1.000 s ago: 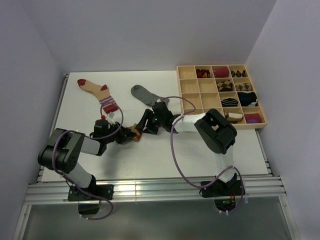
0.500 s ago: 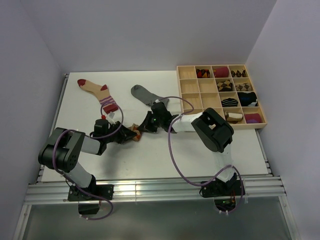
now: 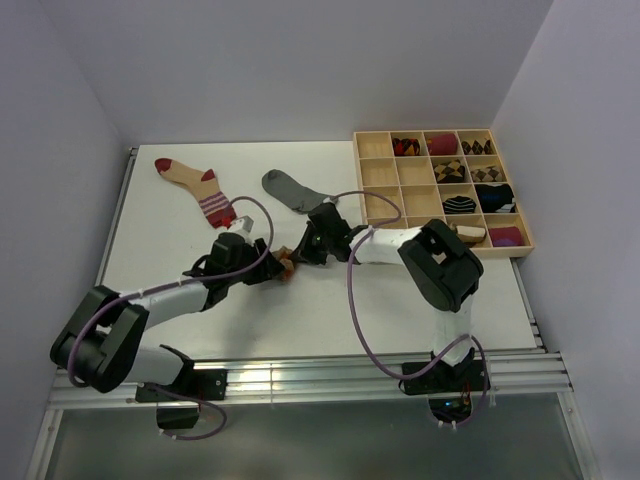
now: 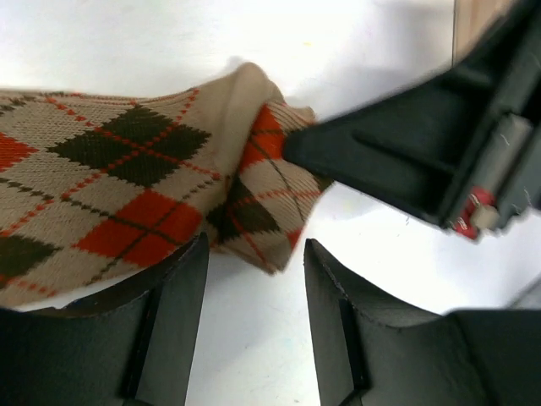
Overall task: Roll the socks
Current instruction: Roll the sock at the center of the board.
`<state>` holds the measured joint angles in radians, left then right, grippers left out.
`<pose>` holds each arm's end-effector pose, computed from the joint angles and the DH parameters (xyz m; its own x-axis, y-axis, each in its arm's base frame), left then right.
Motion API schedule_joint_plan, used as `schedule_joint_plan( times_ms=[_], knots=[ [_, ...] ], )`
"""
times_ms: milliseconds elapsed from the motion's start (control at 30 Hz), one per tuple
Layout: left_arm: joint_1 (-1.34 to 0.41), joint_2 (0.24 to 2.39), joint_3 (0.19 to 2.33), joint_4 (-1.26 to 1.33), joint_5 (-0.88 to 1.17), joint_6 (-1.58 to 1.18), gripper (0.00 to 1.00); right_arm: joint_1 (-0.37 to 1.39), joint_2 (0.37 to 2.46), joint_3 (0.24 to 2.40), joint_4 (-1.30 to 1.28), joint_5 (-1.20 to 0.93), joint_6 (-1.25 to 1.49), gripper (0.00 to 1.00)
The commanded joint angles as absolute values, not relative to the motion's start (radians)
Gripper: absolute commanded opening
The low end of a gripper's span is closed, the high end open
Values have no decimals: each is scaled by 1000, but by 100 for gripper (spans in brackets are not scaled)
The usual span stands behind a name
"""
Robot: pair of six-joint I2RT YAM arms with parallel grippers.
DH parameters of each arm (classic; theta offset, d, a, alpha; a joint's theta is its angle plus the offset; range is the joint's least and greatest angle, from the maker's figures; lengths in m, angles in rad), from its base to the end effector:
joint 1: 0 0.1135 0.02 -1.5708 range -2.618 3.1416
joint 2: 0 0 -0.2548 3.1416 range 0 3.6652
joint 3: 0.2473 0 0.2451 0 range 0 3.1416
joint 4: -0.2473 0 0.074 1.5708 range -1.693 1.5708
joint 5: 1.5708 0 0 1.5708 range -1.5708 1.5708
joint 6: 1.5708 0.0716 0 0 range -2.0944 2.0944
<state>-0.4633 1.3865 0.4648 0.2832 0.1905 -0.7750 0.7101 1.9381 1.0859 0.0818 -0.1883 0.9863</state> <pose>0.2450 -0.1375 0.1249 -0.7831 -0.3768 -0.4947 0.0376 0.7654 -0.6425 0.3072 0.2818 0.1114 -0.9104 0.2977 -0.2873 0.0309 0.7413 0.6704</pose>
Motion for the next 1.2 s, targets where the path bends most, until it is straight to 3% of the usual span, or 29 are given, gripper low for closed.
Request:
schedule_joint_plan(
  times_ms=[0,333,733,833,933,967,1067,1167],
  knots=[
    [-557,1303,532,179,-78,-612,54,695,1868,1063,-46,-84,980,0],
    [-839,1382,578,290,-348,-318,59,690,1862,1066,-77,-127,1009,0],
    [-916,1549,615,351,-425,-249,57,690,1870,1074,-64,-169,1014,0],
    [-925,1583,629,341,-431,-264,51,690,1868,1077,-61,-176,1015,0],
    [-928,1614,637,328,-433,-284,39,690,1865,1081,-63,-186,1015,0],
    [-928,1618,637,321,-436,-291,27,690,1864,1081,-60,-187,1017,0],
    [-928,1629,634,310,-439,-307,8,690,1853,1072,-49,-190,1023,0],
    [-927,1618,626,302,-437,-318,1,684,1835,1051,-20,-198,1038,4]
  ],
)
